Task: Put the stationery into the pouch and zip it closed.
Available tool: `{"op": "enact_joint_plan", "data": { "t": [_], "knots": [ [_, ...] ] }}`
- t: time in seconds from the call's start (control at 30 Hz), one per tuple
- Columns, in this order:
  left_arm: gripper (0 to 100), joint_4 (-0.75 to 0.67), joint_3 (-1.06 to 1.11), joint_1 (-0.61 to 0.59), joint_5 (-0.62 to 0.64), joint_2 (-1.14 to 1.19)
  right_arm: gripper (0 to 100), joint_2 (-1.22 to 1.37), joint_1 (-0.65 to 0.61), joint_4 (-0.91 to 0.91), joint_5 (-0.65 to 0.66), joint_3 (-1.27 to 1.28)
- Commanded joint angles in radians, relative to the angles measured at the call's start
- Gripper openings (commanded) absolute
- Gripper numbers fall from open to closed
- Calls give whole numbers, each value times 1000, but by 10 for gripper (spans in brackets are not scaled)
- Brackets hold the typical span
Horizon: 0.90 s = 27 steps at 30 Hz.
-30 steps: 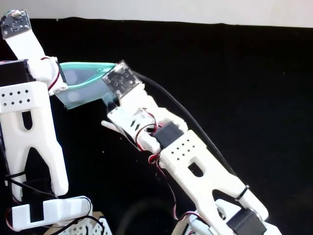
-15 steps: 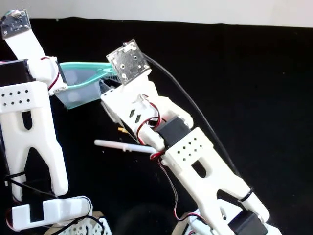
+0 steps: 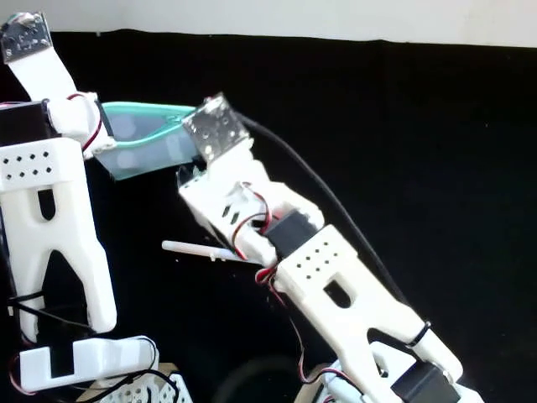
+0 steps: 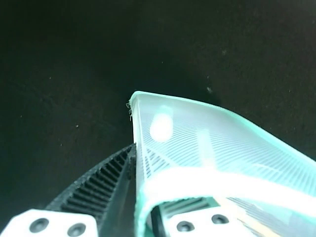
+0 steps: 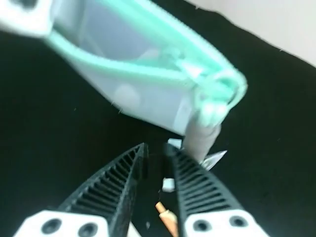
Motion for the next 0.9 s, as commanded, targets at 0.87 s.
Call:
{"op": "enact_joint_plan", "data": {
  "t": [0.87],
  "knots": [
    [7,-68,-131,-274,51,5,147,478,-18,5,-49,-367]
  ]
}}
